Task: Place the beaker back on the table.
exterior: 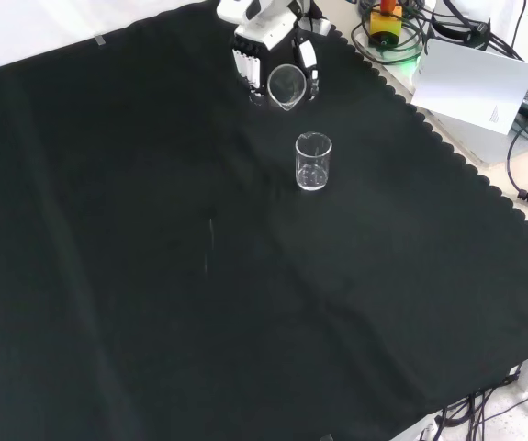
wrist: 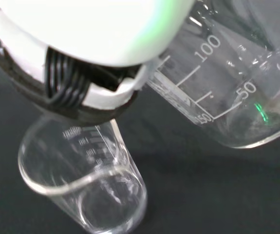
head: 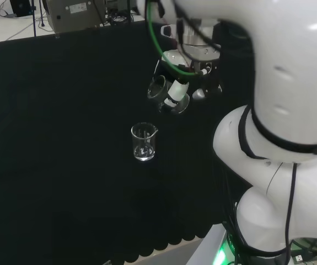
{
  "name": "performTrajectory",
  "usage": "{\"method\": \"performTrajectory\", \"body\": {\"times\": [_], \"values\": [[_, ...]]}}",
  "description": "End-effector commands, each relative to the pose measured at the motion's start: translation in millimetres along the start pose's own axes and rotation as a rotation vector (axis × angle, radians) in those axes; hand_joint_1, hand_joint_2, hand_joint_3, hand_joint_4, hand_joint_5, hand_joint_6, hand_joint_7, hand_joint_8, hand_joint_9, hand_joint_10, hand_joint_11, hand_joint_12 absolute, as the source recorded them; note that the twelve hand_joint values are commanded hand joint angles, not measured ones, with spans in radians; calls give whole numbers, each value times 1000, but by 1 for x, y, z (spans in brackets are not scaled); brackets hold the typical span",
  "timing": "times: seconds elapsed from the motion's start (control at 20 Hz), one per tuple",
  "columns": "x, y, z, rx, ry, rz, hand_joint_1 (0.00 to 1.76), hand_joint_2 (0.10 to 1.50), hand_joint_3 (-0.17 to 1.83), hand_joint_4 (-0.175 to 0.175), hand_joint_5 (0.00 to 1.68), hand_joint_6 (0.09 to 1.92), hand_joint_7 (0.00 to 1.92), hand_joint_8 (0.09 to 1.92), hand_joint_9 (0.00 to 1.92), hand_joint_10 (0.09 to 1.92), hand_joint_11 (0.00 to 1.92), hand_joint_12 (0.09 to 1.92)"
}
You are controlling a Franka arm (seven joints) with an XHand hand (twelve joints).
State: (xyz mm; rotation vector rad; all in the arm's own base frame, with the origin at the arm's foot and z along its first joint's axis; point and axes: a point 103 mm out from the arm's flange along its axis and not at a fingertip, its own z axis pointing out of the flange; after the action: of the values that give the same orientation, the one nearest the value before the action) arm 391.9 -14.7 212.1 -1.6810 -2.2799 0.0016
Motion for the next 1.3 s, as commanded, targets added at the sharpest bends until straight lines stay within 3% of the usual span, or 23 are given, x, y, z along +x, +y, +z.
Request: {"method": "performTrajectory", "body": {"times": [0.05,0.55,0.65,0.75,1.3], "values": [[-12,29,9,-114,191,-50,1330,634,569,-175,1529,95,1608,87,1773,87,1460,543],[-34,89,30,-144,284,-61,1329,645,553,-175,1526,94,1605,87,1747,87,1455,547],[-39,104,35,-145,294,-63,1388,882,105,-175,1445,184,1356,456,1623,87,1424,585],[-44,117,40,-141,304,-64,1411,996,-105,-175,1353,350,1242,665,1574,87,1401,620],[-68,164,58,-170,356,-56,1418,1039,-175,-175,1305,442,1193,754,1554,87,1377,638]]}}
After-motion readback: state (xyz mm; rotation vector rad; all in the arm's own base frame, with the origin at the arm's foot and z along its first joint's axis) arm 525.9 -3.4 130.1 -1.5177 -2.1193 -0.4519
